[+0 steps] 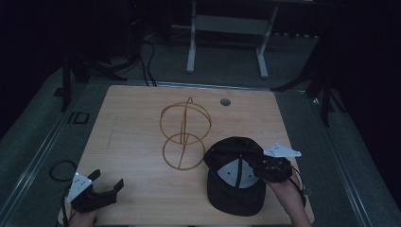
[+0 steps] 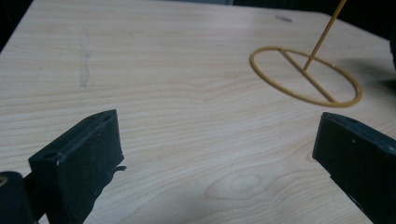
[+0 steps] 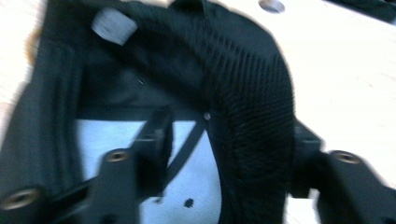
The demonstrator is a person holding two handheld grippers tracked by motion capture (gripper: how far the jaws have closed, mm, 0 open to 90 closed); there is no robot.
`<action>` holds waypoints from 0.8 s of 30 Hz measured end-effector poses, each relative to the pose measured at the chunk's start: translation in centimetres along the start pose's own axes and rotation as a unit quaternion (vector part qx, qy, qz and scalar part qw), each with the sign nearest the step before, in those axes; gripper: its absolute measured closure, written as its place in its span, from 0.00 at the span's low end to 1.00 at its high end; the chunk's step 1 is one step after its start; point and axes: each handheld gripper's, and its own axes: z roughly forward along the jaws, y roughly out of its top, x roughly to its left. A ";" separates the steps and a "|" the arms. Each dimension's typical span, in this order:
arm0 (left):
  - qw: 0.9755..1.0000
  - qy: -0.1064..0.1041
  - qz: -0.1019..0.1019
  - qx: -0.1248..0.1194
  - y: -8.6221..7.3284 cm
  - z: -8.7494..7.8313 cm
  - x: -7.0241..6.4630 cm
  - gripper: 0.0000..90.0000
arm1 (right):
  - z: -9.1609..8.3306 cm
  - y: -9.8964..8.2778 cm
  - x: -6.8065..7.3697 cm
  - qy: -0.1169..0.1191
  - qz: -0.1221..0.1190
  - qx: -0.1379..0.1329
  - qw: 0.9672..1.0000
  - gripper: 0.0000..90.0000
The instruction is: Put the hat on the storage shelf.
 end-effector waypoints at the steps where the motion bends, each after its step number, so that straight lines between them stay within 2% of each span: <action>1: 1.000 0.000 0.003 0.003 0.0 0.1 -0.1 0.02 | 0.2 -0.1 0.1 -0.005 0.000 0.003 1.000 0.63; 2: 1.000 0.002 0.007 0.004 0.0 0.2 -0.2 0.02 | 0.3 -0.1 0.1 -0.010 0.003 0.004 1.000 0.73; 3: 1.000 0.003 0.011 0.010 0.1 0.3 -0.3 0.02 | 0.3 -0.1 0.1 -0.016 0.007 0.003 1.000 0.79; 5: 1.000 0.000 -0.001 0.010 0.3 0.4 -0.5 0.02 | 0.2 -0.2 -0.2 -0.022 0.024 -0.001 0.999 0.90; 8: 1.000 -0.007 -0.013 0.009 0.7 0.5 -1.0 0.02 | -0.2 -0.2 -0.4 -0.023 0.040 -0.013 0.999 0.98; 10: 1.000 -0.012 -0.013 0.011 1.0 0.6 -1.5 0.03 | -0.8 -0.3 -0.5 -0.020 0.049 -0.026 0.998 0.99; 11: 1.000 -0.016 -0.011 0.020 1.2 0.7 -1.8 0.03 | -1.1 -0.2 -0.5 -0.015 0.057 -0.034 0.998 0.99; 13: 0.999 -0.032 -0.005 0.025 1.6 0.9 -2.5 0.04 | -1.7 -0.1 -0.6 -0.014 0.061 -0.047 0.997 0.99; 14: 0.999 -0.032 -0.001 0.027 1.7 0.9 -2.8 0.04 | -2.3 0.0 -0.6 -0.011 0.064 -0.056 0.996 0.99; 18: 0.999 -0.043 0.014 0.027 2.8 1.2 -4.3 0.04 | -3.8 0.5 -0.5 -0.011 0.061 -0.077 0.995 0.99; 19: 0.998 -0.053 0.018 0.030 3.1 1.4 -4.7 0.04 | -4.1 0.6 -0.5 -0.012 0.059 -0.080 0.995 0.99; 23: 0.996 -0.075 0.031 0.043 4.1 1.9 -6.6 0.04 | -5.4 1.2 -0.1 -0.004 0.052 -0.097 0.994 0.99; 24: 0.994 -0.087 0.036 0.048 4.3 2.0 -7.1 0.04 | -5.6 1.3 0.0 -0.003 0.050 -0.101 0.994 0.99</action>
